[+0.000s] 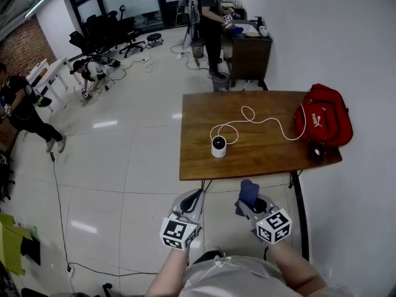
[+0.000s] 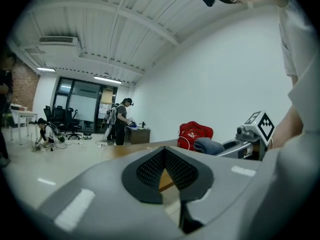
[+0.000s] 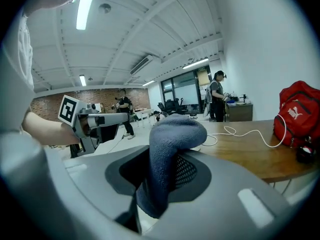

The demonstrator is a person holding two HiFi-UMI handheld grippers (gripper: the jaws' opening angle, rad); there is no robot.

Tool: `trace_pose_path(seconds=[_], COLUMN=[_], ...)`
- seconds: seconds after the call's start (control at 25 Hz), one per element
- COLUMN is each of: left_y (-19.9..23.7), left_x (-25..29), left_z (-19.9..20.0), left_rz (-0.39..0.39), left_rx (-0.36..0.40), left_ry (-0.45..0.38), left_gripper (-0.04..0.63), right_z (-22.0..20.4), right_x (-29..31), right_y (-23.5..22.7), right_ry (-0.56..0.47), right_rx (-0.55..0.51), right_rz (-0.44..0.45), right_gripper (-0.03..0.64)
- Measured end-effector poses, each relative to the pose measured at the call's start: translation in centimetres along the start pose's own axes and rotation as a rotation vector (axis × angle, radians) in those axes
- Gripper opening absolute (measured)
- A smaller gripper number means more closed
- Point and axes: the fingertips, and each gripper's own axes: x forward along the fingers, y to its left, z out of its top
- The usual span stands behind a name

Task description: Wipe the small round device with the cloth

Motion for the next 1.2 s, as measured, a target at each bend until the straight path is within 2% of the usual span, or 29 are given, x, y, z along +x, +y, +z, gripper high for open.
trace_pose_path(seconds=[0.2,0.44,1.08,1.2], left_y=[-0.8,-0.9,-0.1,0.3], left_x=[-0.9,-0.4,0.6,0.8], left_z=[-0.4,0.3,0.9,0.6], left_rz=[0.015,0.009,-0.004,-0.025], left_rx=[0.005,0.024,0.039,0.034], left_ry=[0.006,0.008,0.015,0.013], left_gripper=[0.006,0.005,0.006,0.006], right_z=[-0.2,1.8,4.0,4.1], right_x=[-0.9,-0.8,-0.2,-0.1], right_y=[0.3,0.4,0.2,-0.2], right_ry=[0.006,-0.026,-0.051,-0.052], right_rx=[-0.033,-0.090,-0.110,-0.105], right_rz=[0.010,0.008,-0.058,-0.077], right_gripper=[0.107,0.106,0.106,0.106])
